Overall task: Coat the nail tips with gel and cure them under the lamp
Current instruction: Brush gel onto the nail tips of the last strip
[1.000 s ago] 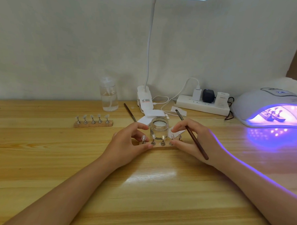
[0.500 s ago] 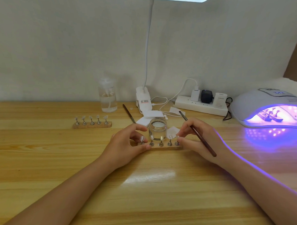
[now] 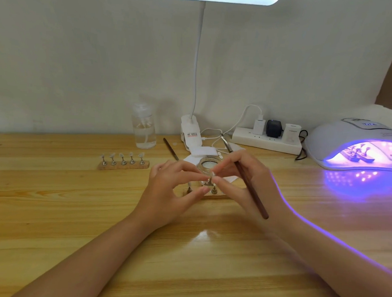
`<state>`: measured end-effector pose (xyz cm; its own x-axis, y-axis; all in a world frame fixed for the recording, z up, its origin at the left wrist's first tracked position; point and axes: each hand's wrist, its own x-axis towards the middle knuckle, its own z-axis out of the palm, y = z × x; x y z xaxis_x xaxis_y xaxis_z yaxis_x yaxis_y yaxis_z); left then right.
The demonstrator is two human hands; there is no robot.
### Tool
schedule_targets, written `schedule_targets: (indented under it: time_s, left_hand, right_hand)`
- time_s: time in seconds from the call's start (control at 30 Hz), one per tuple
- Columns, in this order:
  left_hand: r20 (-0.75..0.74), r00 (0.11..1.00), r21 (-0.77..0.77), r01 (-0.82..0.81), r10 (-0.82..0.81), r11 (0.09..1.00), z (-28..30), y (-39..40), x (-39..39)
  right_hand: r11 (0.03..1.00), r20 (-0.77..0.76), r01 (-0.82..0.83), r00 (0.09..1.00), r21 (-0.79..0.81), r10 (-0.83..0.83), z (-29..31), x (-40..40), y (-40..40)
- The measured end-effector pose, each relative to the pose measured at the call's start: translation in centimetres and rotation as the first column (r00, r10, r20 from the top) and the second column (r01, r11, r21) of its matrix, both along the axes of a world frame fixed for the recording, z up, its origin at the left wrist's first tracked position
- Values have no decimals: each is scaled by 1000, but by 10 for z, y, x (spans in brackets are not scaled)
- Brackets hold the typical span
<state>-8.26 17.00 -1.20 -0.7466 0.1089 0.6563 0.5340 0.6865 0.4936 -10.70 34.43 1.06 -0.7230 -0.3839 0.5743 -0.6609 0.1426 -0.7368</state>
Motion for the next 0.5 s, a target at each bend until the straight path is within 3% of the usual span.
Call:
schedule_targets:
  time_s: [0.33,0.5]
  left_hand:
    - [-54,998,69,-21,25,997,0,-2,-1]
    - [-21,997,197,-69,74,978,1,-4,-1]
  right_hand:
    - [1000,-84,-4,996,20,6,-5,-3,-6]
    - [990,48,121,992,-78,-118,21,-20,-2]
